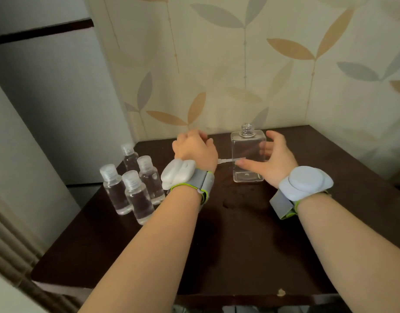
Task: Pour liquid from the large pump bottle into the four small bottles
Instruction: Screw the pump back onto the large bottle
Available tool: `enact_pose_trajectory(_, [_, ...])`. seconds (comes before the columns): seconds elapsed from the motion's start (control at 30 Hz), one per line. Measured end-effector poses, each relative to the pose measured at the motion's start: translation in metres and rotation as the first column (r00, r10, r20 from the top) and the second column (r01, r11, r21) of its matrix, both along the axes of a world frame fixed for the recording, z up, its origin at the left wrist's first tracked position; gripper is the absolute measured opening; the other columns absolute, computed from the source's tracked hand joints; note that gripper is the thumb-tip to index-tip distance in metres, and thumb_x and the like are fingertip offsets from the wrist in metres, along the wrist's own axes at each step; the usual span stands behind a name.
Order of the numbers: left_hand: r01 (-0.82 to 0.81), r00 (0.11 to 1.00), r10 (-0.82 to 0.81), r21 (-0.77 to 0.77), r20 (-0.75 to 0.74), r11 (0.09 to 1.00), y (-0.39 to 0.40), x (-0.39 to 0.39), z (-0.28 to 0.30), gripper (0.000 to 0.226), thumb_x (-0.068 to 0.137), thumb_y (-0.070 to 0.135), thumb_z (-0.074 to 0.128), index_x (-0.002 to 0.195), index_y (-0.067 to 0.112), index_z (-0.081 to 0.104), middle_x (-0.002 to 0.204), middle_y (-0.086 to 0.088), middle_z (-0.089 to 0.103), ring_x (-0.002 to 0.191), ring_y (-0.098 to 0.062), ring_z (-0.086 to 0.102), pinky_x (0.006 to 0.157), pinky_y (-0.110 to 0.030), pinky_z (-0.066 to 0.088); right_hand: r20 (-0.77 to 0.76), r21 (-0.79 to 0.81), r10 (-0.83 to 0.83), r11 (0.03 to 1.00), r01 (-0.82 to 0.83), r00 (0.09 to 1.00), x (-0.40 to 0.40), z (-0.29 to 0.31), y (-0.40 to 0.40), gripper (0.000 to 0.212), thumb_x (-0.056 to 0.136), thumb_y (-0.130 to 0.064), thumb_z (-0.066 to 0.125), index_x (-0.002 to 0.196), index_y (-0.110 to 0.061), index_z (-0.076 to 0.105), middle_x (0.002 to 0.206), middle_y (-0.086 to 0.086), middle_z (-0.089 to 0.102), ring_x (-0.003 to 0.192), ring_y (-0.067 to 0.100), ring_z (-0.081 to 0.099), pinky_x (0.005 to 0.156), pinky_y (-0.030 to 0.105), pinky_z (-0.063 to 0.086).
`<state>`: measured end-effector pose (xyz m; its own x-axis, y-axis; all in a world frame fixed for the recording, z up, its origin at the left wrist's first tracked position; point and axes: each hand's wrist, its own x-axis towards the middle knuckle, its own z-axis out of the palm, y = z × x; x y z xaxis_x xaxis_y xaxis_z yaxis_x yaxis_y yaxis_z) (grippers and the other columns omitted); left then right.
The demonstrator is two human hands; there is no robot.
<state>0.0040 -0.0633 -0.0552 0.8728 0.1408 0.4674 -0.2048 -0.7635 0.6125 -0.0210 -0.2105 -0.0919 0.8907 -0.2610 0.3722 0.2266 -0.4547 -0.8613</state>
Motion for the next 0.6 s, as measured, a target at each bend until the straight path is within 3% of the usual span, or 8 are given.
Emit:
enact_pose_trajectory(0.1, [-0.06, 0.996, 0.073, 0.204, -0.056, 0.977, -0.002, 0.01, -0.006, 0.023, 0.086, 0.013, 0.051, 0.108, 0.017, 0.057, 0.119, -0.012, 0.048, 0.112, -0.031, 0.036, 0.075, -0.026, 0.021, -0.024, -0.022, 0.006, 1.0, -0.006, 1.0, 0.0, -0.001, 0.001, 0.097, 0.061, -0.031, 0.082, 0.138, -0.015, 0.025, 0.125, 0.005, 0.05, 0.109, 0.015, 0.049, 0.087, 0.024, 0.036])
enact_pose_trajectory(0.27, [-0.063, 0.997, 0.031, 0.503, 0.071, 0.862, 0.01, 0.024, -0.024, 0.037, 0.075, 0.006, 0.055, 0.111, 0.014, 0.053, 0.118, -0.01, 0.041, 0.11, -0.029, 0.031, 0.085, -0.033, 0.019, -0.047, -0.052, 0.029, 0.998, -0.031, 0.998, 0.0, 0.0, 0.004, 0.091, 0.062, -0.031, 0.082, 0.134, -0.017, 0.028, 0.12, 0.002, 0.05, 0.1, 0.011, 0.048, 0.084, 0.024, 0.036])
enact_pose_trajectory(0.4, [-0.056, 0.997, 0.024, 0.498, 0.069, 0.865, 0.022, 0.035, -0.035, 0.058, 0.071, 0.029, 0.071, 0.122, 0.014, 0.046, 0.132, -0.009, 0.039, 0.127, -0.03, 0.026, 0.096, -0.035, 0.016, -0.066, -0.062, 0.026, 0.998, -0.03, 0.997, 0.001, 0.002, 0.004, 0.091, 0.062, -0.031, 0.082, 0.134, -0.017, 0.028, 0.12, 0.001, 0.049, 0.101, 0.011, 0.047, 0.085, 0.024, 0.037])
enact_pose_trajectory(0.5, [0.005, 0.997, 0.028, 0.451, -0.067, 0.893, 0.024, 0.042, -0.037, 0.081, 0.067, 0.044, 0.074, 0.131, 0.013, 0.037, 0.142, -0.007, 0.034, 0.138, -0.031, 0.016, 0.109, -0.041, 0.013, -0.081, -0.081, 0.023, 0.996, -0.03, 0.996, 0.001, 0.002, 0.005, 0.091, 0.063, -0.031, 0.081, 0.135, -0.016, 0.027, 0.118, 0.0, 0.049, 0.101, 0.01, 0.046, 0.084, 0.023, 0.036])
enact_pose_trajectory(0.6, [0.044, 0.983, 0.035, 0.417, -0.18, 0.908, 0.026, 0.045, -0.038, 0.086, 0.064, 0.05, 0.074, 0.13, 0.012, 0.035, 0.138, -0.01, 0.037, 0.132, -0.033, 0.026, 0.109, -0.043, 0.02, -0.101, -0.092, 0.025, 0.995, -0.034, 0.995, 0.0, 0.002, 0.005, 0.092, 0.063, -0.031, 0.081, 0.135, -0.016, 0.026, 0.113, -0.002, 0.047, 0.101, 0.011, 0.046, 0.085, 0.024, 0.036])
